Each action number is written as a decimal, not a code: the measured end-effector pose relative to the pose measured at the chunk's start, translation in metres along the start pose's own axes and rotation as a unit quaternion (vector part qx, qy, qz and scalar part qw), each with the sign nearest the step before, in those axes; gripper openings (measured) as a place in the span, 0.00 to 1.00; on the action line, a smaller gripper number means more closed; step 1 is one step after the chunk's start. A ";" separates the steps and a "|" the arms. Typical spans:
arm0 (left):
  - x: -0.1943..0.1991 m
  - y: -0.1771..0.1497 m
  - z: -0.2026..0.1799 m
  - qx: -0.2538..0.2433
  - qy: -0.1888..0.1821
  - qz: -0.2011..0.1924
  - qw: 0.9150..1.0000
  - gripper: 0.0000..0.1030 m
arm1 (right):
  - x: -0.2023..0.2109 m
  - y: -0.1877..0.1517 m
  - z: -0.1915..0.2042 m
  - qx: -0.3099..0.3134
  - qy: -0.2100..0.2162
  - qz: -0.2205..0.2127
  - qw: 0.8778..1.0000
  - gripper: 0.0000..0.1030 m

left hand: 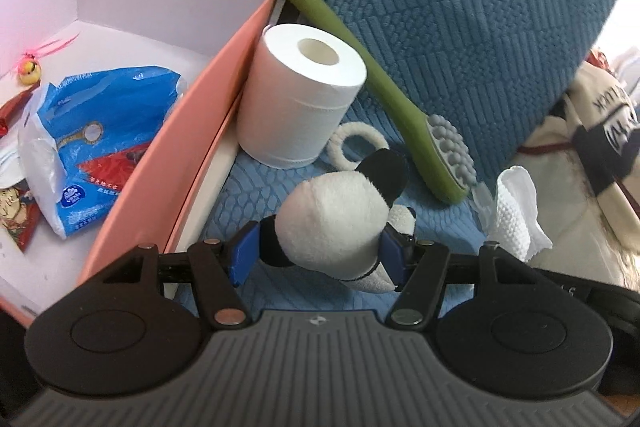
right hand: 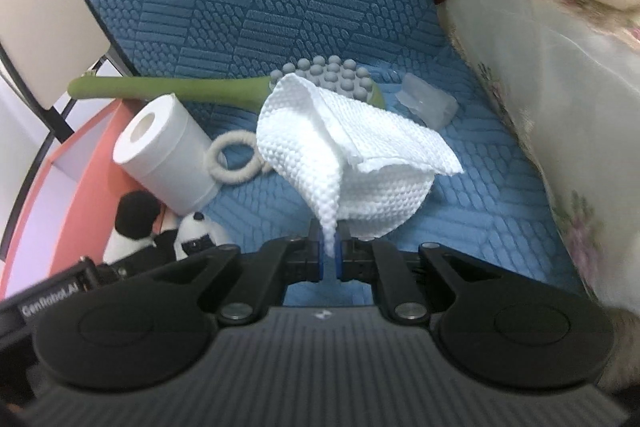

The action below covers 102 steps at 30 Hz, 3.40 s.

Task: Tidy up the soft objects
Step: 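Lift the white towel with the right tool while the left holds the panda, then carry the towel and plush panda over the pink-rimmed box with both tools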

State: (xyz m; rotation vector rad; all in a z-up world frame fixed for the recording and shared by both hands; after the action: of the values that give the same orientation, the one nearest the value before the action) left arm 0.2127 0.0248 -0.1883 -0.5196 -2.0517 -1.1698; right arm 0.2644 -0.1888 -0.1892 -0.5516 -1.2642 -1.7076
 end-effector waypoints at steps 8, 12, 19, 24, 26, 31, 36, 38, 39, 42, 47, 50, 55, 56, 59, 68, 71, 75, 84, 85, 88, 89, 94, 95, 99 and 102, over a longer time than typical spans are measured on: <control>0.013 -0.012 0.002 -0.039 -0.001 0.010 0.999 0.66 | 0.025 -0.029 0.005 -0.006 -0.048 -0.005 0.999 0.09; 0.017 -0.018 0.004 -0.054 -0.001 0.019 0.998 0.66 | 0.035 -0.045 0.009 -0.009 -0.068 -0.006 0.998 0.09; 0.025 -0.027 0.005 -0.073 -0.008 0.028 0.997 0.66 | 0.040 -0.061 0.009 -0.004 -0.112 -0.014 0.994 0.11; 0.023 -0.029 0.006 -0.073 -0.004 0.030 0.997 0.66 | 0.026 -0.060 0.000 -0.010 -0.118 -0.023 0.993 0.13; 0.022 -0.029 0.005 -0.074 -0.001 0.030 0.997 0.66 | 0.023 -0.061 -0.001 -0.009 -0.114 -0.027 0.993 0.24; 0.020 -0.030 0.004 -0.079 0.003 0.030 0.996 0.67 | 0.030 -0.058 -0.003 -0.025 -0.092 -0.055 0.994 0.61; 0.017 -0.030 0.004 -0.079 0.005 0.031 0.996 0.67 | 0.039 -0.053 -0.006 -0.028 -0.103 -0.104 0.989 0.63; 0.015 -0.031 0.003 -0.079 0.005 0.032 0.996 0.67 | 0.037 -0.049 -0.005 -0.012 -0.090 -0.115 0.989 0.63; 0.015 -0.031 0.003 -0.082 0.005 0.032 0.996 0.67 | 0.032 -0.047 -0.005 -0.004 -0.082 -0.112 0.990 0.62; 0.014 -0.032 0.001 -0.087 0.007 0.031 0.996 0.67 | 0.011 -0.043 -0.010 -0.001 -0.082 -0.075 0.994 0.62; 0.013 -0.033 0.000 -0.086 0.009 0.029 0.996 0.67 | -0.011 -0.042 -0.018 0.000 -0.089 -0.045 0.995 0.62; 0.012 -0.032 0.000 -0.088 0.010 0.029 0.996 0.67 | -0.018 -0.047 -0.016 0.016 -0.095 -0.030 0.995 0.62; 0.013 -0.031 0.002 -0.087 0.012 0.028 0.996 0.67 | -0.029 -0.054 -0.002 0.076 -0.131 -0.015 0.988 0.63; 0.013 -0.031 0.002 -0.087 0.013 0.028 0.996 0.67 | -0.031 -0.055 0.000 0.087 -0.136 -0.014 0.987 0.65; 0.014 -0.031 0.003 -0.087 0.014 0.027 0.996 0.67 | -0.033 -0.058 0.005 0.113 -0.148 -0.011 0.982 0.64; 0.018 -0.030 0.004 -0.091 0.016 0.025 0.995 0.67 | -0.024 -0.052 -0.001 0.083 -0.143 -0.008 0.986 0.12; 0.017 -0.030 0.002 -0.096 0.014 0.025 0.995 0.67 | -0.018 -0.049 -0.002 0.066 -0.130 -0.005 0.989 0.08; 0.019 -0.028 0.000 -0.102 0.010 0.025 0.994 0.67 | -0.005 -0.048 -0.002 0.053 -0.119 -0.021 0.991 0.08; 0.030 -0.022 -0.009 -0.127 -0.005 0.034 0.991 0.67 | 0.032 -0.058 0.009 0.054 -0.089 -0.031 0.994 0.08; 0.032 -0.021 -0.008 -0.124 -0.009 0.037 0.992 0.67 | 0.034 -0.058 0.011 0.056 -0.090 -0.033 0.994 0.08; 0.035 -0.019 -0.008 -0.119 -0.024 0.041 0.992 0.67 | 0.040 -0.057 0.013 0.054 -0.093 -0.035 0.994 0.08; 0.035 -0.019 -0.008 -0.121 -0.019 0.042 0.992 0.67 | 0.042 -0.057 0.013 0.053 -0.092 -0.035 0.994 0.08; 0.040 -0.014 -0.008 -0.125 -0.026 0.045 0.991 0.67 | 0.052 -0.056 0.012 0.044 -0.085 -0.032 0.995 0.08; 0.041 -0.013 -0.009 -0.129 -0.027 0.044 0.990 0.67 | 0.056 -0.056 0.012 0.043 -0.083 -0.033 0.995 0.08; 0.053 -0.001 -0.016 -0.146 -0.035 0.039 0.988 0.67 | 0.070 -0.049 0.018 0.039 -0.075 -0.045 0.995 0.08; 0.066 0.012 -0.021 -0.154 -0.051 0.028 0.986 0.67 | 0.081 -0.041 0.028 0.043 -0.067 -0.058 0.995 0.08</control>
State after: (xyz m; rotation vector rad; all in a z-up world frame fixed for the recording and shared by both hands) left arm 0.1839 0.0124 -0.1251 -0.7947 -1.9348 -1.4634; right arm 0.1852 -0.1938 -0.1363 -0.5582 -1.4836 -1.7262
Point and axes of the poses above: each gripper's, at about its wrist camera, not at the fingertips, and x roughly against the way its jaws point, z to its left, y to its top, the point moved 1 cm from there along -x, roughly the way its jaws point, and after that the axes turned 2 degrees about z, right-handed, at the moved point
